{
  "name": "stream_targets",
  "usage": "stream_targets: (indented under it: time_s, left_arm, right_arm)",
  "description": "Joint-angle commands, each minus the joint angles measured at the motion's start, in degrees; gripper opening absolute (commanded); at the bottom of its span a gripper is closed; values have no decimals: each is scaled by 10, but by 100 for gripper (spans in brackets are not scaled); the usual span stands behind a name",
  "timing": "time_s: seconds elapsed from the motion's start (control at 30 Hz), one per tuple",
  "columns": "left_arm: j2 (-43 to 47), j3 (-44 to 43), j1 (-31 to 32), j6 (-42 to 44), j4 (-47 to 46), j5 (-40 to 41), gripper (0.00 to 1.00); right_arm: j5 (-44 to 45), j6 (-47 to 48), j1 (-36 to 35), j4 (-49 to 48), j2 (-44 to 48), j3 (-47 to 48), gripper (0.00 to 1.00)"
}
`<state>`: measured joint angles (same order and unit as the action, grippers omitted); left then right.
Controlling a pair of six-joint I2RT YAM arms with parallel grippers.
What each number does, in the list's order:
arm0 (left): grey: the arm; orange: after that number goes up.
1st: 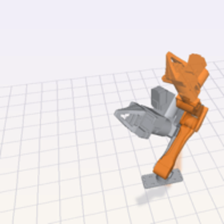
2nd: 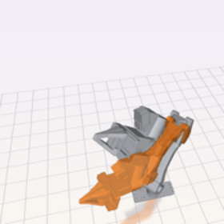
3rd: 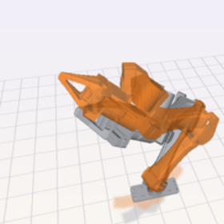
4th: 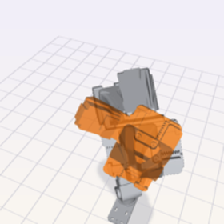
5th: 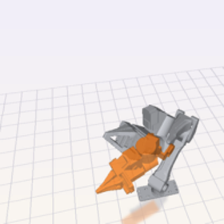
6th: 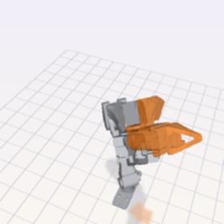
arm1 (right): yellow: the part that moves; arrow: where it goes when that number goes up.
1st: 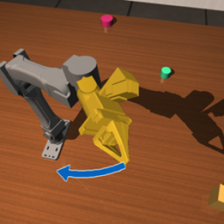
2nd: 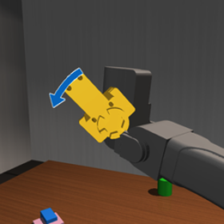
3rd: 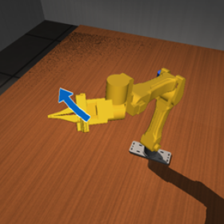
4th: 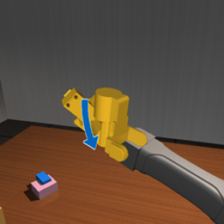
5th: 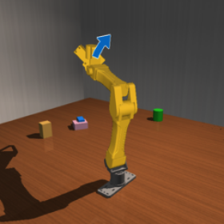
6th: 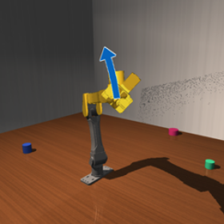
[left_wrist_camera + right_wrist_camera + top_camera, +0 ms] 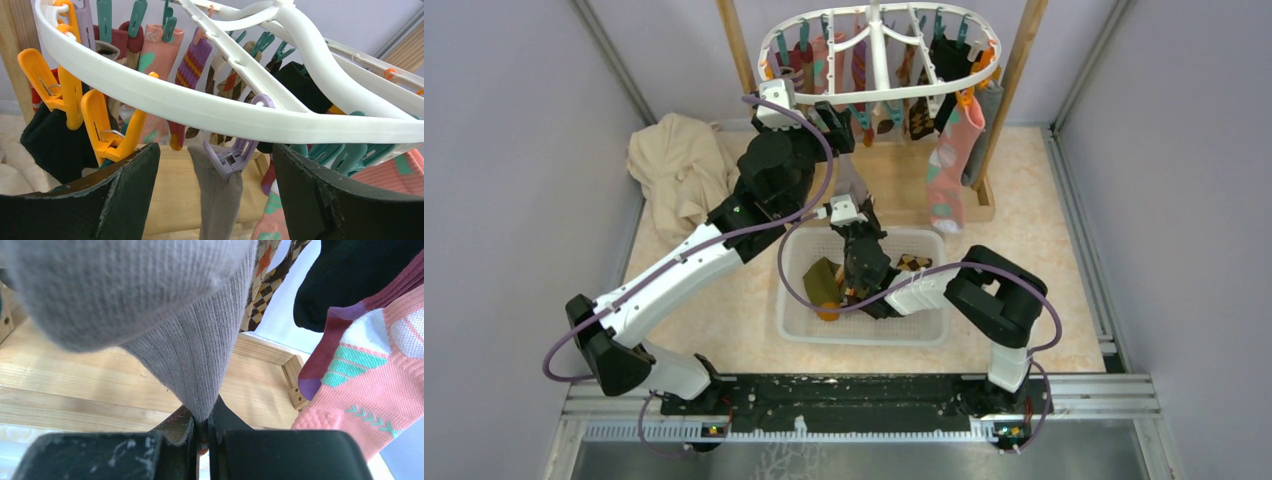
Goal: Remove the socks clipped to the hanger
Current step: Remove the sock from the hanger.
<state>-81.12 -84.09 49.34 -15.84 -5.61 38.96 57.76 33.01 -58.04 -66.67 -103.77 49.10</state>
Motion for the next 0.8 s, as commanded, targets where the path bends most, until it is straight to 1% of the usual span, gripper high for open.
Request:
stream_targets:
  time_s: [0.0, 0.13, 0.33, 0.47, 0.77]
  left_arm:
    - [1, -19, -2, -6, -30, 10, 89]
    - [2, -16, -2, -7, -35, 15, 92]
    - [10, -4, -3, -4, -46, 31, 94]
    - [26, 19, -4, -1, -75, 36, 92]
    - [26, 19, -10, -5, -67, 31, 82]
  right_arm:
    - [5, -4, -7, -21, -6, 2, 0]
    - [5, -5, -7, -18, -9, 4, 0]
    - [4, -4, -7, -16, -12, 5, 0]
    - [5, -9, -7, -12, -13, 5, 0]
    - [4, -15, -7, -5, -15, 6, 0]
